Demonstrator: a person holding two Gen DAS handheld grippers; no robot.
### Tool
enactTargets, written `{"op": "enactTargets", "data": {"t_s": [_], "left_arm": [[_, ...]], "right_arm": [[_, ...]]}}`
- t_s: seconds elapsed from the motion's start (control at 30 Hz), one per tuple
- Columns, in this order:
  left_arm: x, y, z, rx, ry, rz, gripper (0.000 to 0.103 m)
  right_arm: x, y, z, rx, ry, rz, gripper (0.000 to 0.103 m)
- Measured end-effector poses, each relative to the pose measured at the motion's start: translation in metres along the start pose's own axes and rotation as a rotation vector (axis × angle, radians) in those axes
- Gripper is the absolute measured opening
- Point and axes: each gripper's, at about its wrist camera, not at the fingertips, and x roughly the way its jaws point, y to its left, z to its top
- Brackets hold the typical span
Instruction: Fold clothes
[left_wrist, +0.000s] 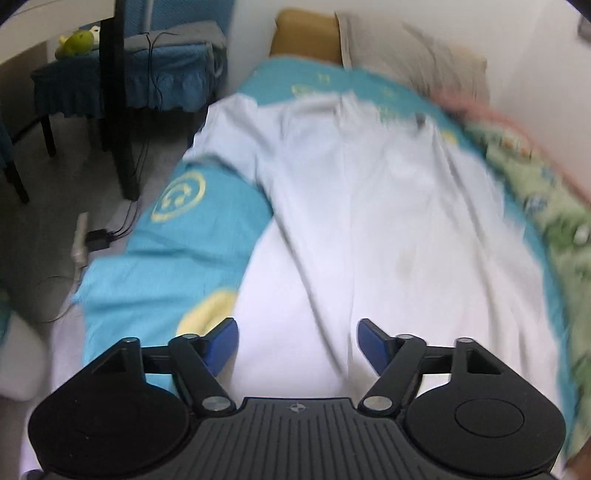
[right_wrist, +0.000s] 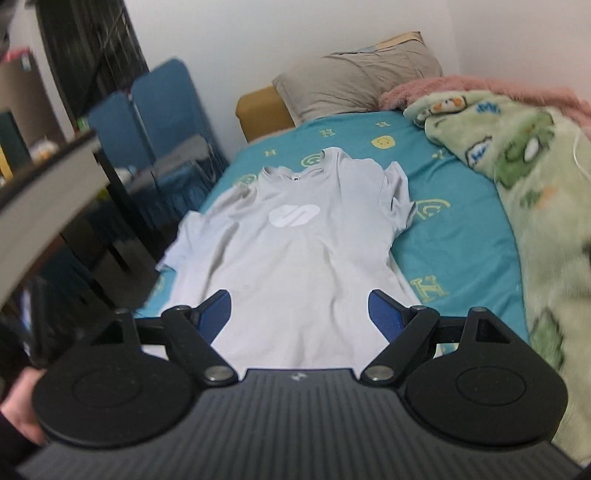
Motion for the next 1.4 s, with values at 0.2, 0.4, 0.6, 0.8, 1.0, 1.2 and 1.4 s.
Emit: {"op": "enactTargets", "data": {"t_s": [0.2,0.4,0.6,0.8,1.0,1.2,1.4], "left_arm": [[-0.011,-0.002,-0.029,0.056,0.102,0.043,0.056],[-0.012,-0.008,-0.035,0.117,0.17,0.045,0.037],[-0.014,-0.017,-0.038,0.162,0.233,0.036,0.038],[-0.016,-0.019,-0.038,0.19,0.282,0.032,0.011],[-0.048,0.026,-0.013,0.032,0.263,-0.038,0.004],[-0.053,0.089,0.006,-0.039,0.332,0.15,0.002],[-0.035,0.126,0.003,-0.124,0.409,0.183,0.009]], "right_arm": [[0.011,-0.015,0.002,0.055,0.014,0.048,0.083],[0.021,-0.029,-0.005,0.138,0.07,0.088,0.083],[0.015,-0.041,-0.004,0.206,0.052,0.121,0.083],[0.019,-0.041,-0.005,0.209,0.07,0.135,0.083],[0.02,-0.044,-0.006,0.224,0.08,0.131,0.083],[0.024,-0.042,-0.005,0.221,0.086,0.125,0.083],[0.026,-0.04,-0.005,0.203,0.093,0.11,0.083]]}}
